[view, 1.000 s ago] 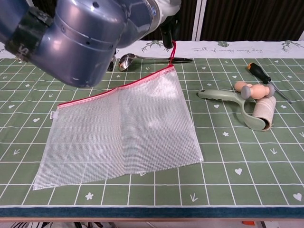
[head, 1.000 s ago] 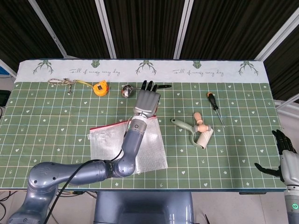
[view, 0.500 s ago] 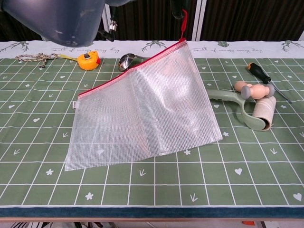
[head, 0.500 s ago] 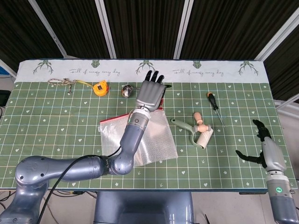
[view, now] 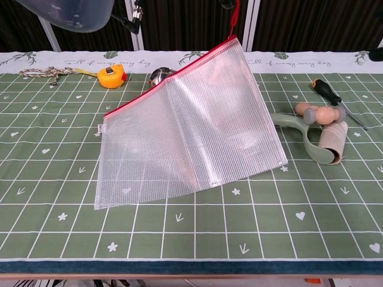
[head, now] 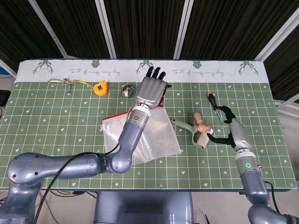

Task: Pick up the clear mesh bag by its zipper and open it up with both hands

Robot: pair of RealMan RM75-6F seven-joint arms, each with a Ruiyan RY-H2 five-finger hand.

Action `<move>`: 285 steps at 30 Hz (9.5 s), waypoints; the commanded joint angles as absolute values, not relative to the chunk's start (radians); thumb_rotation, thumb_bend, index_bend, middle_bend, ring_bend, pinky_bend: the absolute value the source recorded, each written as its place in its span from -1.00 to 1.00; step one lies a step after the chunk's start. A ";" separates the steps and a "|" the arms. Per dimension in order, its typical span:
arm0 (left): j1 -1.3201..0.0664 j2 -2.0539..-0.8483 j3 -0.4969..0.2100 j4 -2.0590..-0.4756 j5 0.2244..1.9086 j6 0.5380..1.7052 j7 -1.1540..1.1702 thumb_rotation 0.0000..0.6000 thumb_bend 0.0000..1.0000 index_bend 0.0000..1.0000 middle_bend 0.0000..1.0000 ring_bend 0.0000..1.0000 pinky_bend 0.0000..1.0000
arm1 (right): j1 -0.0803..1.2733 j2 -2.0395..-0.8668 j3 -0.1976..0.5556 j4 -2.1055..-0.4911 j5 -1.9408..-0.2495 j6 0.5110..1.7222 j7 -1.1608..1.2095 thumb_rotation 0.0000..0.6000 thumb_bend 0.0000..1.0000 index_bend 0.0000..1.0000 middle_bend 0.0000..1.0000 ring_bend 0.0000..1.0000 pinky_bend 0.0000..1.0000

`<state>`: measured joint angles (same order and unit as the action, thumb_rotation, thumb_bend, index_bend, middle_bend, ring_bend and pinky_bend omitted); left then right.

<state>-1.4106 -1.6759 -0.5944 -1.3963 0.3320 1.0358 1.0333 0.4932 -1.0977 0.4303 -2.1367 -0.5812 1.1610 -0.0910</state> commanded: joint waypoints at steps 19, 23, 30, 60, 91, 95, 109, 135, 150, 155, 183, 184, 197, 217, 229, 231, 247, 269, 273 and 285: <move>-1.440 -1.602 -0.560 -1.442 0.313 1.028 0.968 1.00 0.17 0.30 -0.67 -1.00 -1.00 | 0.894 -1.432 0.607 -1.927 -0.126 1.280 -0.245 1.00 -0.23 -0.32 -0.97 -1.00 -0.61; -1.447 -1.592 -0.554 -1.448 0.306 1.027 0.959 1.00 0.17 0.30 -0.67 -1.00 -1.00 | 0.918 -1.456 0.620 -1.892 -0.100 1.281 -0.252 1.00 -0.21 -0.26 -0.95 -1.00 -0.61; -1.458 -1.587 -0.540 -1.452 0.296 1.029 0.943 1.00 0.17 0.30 -0.67 -1.00 -1.00 | 0.950 -1.485 0.644 -1.858 -0.076 1.284 -0.263 1.00 -0.17 -0.18 -0.92 -1.00 -0.61; -1.491 -1.560 -0.500 -1.456 0.273 1.041 0.894 1.00 0.17 0.30 -0.68 -1.00 -1.00 | 0.994 -1.543 0.700 -1.799 -0.025 1.296 -0.280 1.00 -0.06 0.13 -0.74 -1.00 -0.61; -1.506 -1.535 -0.475 -1.480 0.259 1.060 0.875 1.00 0.17 0.30 -0.68 -1.00 -1.00 | 0.987 -1.533 0.751 -1.834 -0.002 1.301 -0.277 1.00 0.07 0.21 -0.69 -1.00 -0.61; -1.500 -1.531 -0.468 -1.486 0.259 1.064 0.870 1.00 0.17 0.30 -0.68 -1.00 -1.00 | 0.979 -1.521 0.772 -1.854 0.021 1.291 -0.267 1.00 0.07 0.23 -0.68 -1.00 -0.61; -1.456 -1.502 -0.444 -1.539 0.258 1.091 0.844 1.00 0.17 0.30 -0.68 -1.00 -1.00 | 0.959 -1.491 0.816 -1.895 0.063 1.288 -0.233 1.00 0.10 0.29 -0.63 -1.00 -0.61; -1.397 -1.472 -0.405 -1.553 0.245 1.084 0.812 1.00 0.17 0.31 -0.68 -1.00 -1.00 | 0.940 -1.441 0.889 -1.913 0.136 1.279 -0.172 1.00 0.12 0.37 -0.56 -1.00 -0.58; -1.375 -1.462 -0.398 -1.564 0.258 1.092 0.798 1.00 0.17 0.31 -0.68 -1.00 -1.00 | 0.938 -1.405 0.925 -1.919 0.160 1.286 -0.134 1.00 0.13 0.40 -0.53 -1.00 -0.56; -1.358 -1.445 -0.391 -1.578 0.261 1.098 0.792 1.00 0.17 0.31 -0.68 -1.00 -1.00 | 0.934 -1.392 0.929 -1.915 0.164 1.287 -0.132 1.00 0.13 0.40 -0.53 -1.00 -0.56; -1.226 -1.272 -0.350 -1.674 0.307 1.092 0.729 1.00 0.17 0.31 -0.68 -1.00 -1.00 | 0.892 -1.323 0.928 -1.893 0.187 1.262 -0.116 1.00 0.14 0.42 -0.52 -1.00 -0.56; -1.222 -1.267 -0.348 -1.674 0.308 1.091 0.728 1.00 0.17 0.31 -0.68 -1.00 -1.00 | 0.891 -1.321 0.928 -1.892 0.187 1.261 -0.116 1.00 0.14 0.42 -0.52 -1.00 -0.56; -1.152 -1.170 -0.330 -1.711 0.320 1.087 0.688 1.00 0.17 0.31 -0.68 -1.00 -1.00 | 0.861 -1.286 0.915 -1.882 0.191 1.241 -0.104 1.00 0.14 0.42 -0.52 -1.00 -0.56; -1.109 -1.121 -0.321 -1.719 0.330 1.079 0.658 1.00 0.17 0.31 -0.68 -1.00 -1.00 | 0.849 -1.261 0.899 -1.887 0.198 1.234 -0.079 1.00 0.15 0.42 -0.52 -1.00 -0.56; -1.105 -1.124 -0.320 -1.723 0.327 1.069 0.650 1.00 -0.52 -0.30 -0.87 -1.00 -1.00 | 0.849 -1.246 0.861 -1.904 0.171 1.206 -0.105 1.00 -0.38 -0.84 -0.99 -1.00 -0.57; -1.104 -1.125 -0.322 -1.725 0.326 1.069 0.644 1.00 -0.66 -0.47 -0.90 -1.00 -1.00 | 0.851 -1.238 0.849 -1.908 0.168 1.193 -0.121 1.00 -0.49 -1.00 -1.00 -1.00 -0.58; -1.024 -1.084 -0.317 -1.836 0.420 1.116 0.552 1.00 -0.74 -0.64 -0.91 -1.00 -1.00 | 0.790 -1.149 0.770 -1.997 0.106 1.197 -0.147 1.00 -0.62 -1.00 -1.00 -1.00 -0.58; -0.617 -1.011 -0.070 -1.976 0.989 1.292 0.274 1.00 -0.74 -0.69 -0.95 -1.00 -1.00 | 0.367 -0.954 0.362 -2.119 -0.642 1.192 -0.090 1.00 -0.63 -1.00 -1.00 -1.00 -0.58; -0.530 -1.026 -0.006 -1.944 1.130 1.351 0.233 1.00 -0.74 -0.73 -0.97 -1.00 -1.00 | 0.294 -0.961 0.255 -2.052 -0.855 1.234 -0.091 1.00 -0.64 -1.00 -1.00 -1.00 -0.58; -0.317 -1.104 0.133 -1.799 1.430 1.550 0.212 1.00 -0.78 -1.00 -1.00 -1.00 -1.00 | 0.147 -1.002 0.077 -1.792 -1.302 1.460 -0.124 1.00 -0.69 -1.00 -1.00 -1.00 -0.60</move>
<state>-0.3549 -1.0794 0.1029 -1.8328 1.3941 1.5180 0.2197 0.1995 -0.9855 0.1305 -1.8654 -1.2180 1.3901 -0.1174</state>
